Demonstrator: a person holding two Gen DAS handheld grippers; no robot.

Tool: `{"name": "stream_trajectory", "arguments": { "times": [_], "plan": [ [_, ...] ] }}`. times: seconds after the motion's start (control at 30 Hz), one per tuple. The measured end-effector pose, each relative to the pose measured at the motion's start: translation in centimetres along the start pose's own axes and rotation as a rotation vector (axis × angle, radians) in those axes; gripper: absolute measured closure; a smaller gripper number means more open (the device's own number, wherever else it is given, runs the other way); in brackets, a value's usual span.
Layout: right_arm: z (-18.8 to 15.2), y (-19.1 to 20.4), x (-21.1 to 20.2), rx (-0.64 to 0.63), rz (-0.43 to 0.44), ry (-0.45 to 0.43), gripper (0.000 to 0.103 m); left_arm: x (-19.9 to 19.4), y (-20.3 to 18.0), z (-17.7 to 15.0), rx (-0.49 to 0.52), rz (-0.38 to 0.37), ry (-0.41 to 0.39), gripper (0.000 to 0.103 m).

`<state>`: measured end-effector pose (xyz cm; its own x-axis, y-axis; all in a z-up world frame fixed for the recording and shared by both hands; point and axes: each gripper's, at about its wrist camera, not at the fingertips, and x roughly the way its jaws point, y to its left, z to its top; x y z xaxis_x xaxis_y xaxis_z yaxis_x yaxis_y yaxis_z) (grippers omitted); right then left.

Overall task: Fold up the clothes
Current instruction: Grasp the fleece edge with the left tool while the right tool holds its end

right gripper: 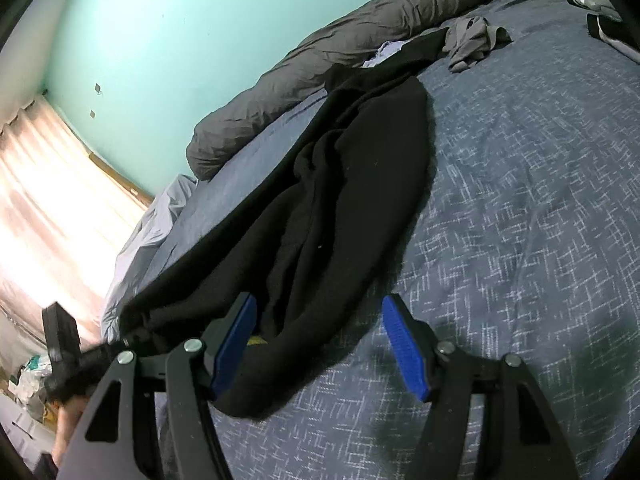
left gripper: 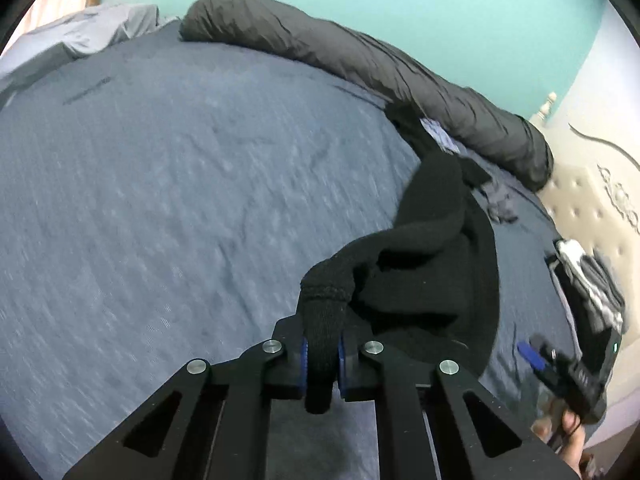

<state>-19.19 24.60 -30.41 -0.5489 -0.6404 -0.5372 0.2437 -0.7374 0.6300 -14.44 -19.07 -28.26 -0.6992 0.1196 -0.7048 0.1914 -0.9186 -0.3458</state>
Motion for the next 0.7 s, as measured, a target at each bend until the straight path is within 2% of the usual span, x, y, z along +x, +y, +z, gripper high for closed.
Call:
{"name": "stream_trajectory", "arguments": {
  "times": [0.37,0.53,0.57,0.7],
  "plan": [
    [0.7,-1.1,-0.9,0.029,0.004,-0.030,0.036,-0.5,2.8,11.4,-0.029,0.118,-0.075,0.094],
    [0.8,-1.6,-0.8,0.033,-0.002,-0.028,0.036,0.5,5.2,16.5,-0.068,0.187,-0.111,0.094],
    [0.7,-1.7,-0.8,0.035,-0.002,-0.028,0.036,1.1,5.4,17.1,-0.079,0.201,-0.105,0.094],
    [0.7,-1.9,-0.1,0.030,-0.009,-0.013,0.036,5.5,6.9,17.4,-0.102,0.225,0.011,0.089]
  ]
}}
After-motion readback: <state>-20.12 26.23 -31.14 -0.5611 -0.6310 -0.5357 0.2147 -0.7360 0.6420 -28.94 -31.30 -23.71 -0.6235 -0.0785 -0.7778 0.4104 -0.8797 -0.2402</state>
